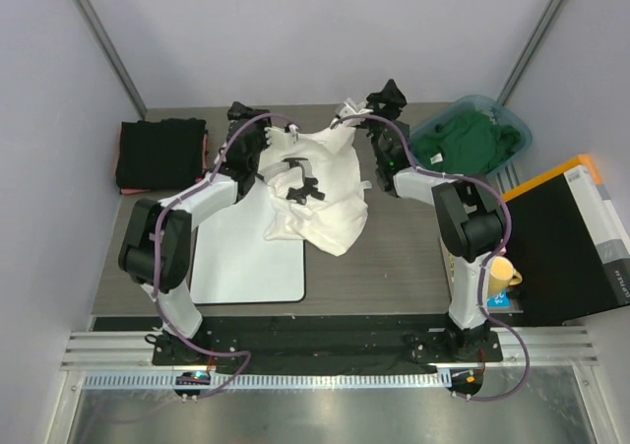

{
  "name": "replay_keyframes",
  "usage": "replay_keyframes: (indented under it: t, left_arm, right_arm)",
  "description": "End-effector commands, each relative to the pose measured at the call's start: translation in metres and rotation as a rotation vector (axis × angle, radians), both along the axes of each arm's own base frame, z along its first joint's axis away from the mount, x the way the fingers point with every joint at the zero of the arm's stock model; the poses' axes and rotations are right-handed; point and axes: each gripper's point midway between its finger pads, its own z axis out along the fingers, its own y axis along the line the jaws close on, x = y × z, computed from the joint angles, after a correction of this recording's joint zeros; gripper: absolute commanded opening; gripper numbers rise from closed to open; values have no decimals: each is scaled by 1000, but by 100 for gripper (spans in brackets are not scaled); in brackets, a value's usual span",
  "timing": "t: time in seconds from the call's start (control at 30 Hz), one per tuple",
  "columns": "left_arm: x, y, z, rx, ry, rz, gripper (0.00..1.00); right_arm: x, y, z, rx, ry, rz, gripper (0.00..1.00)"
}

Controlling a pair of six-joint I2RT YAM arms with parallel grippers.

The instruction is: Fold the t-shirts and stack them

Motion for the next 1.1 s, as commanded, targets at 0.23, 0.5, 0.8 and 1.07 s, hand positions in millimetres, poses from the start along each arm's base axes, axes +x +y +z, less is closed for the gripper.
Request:
replay_keyframes:
  t: [0.23,0.5,0.8,1.07]
  left_arm:
    - [-29,12,95,-245,-200,44,79]
    - [-30,-7,79,-237,-164,23,78]
    - [-19,-15,70,-231,-136,35,76]
    - [-10,-17,53,-210,-95,46,75]
  right_arm:
    - [-47,-53,-27,299,697,26,18]
    - [-24,-40,-76,406,822,93,1]
    - [62,-35,-99,472,781,68,1]
    - [106,-64,-135,470,737,-89,1]
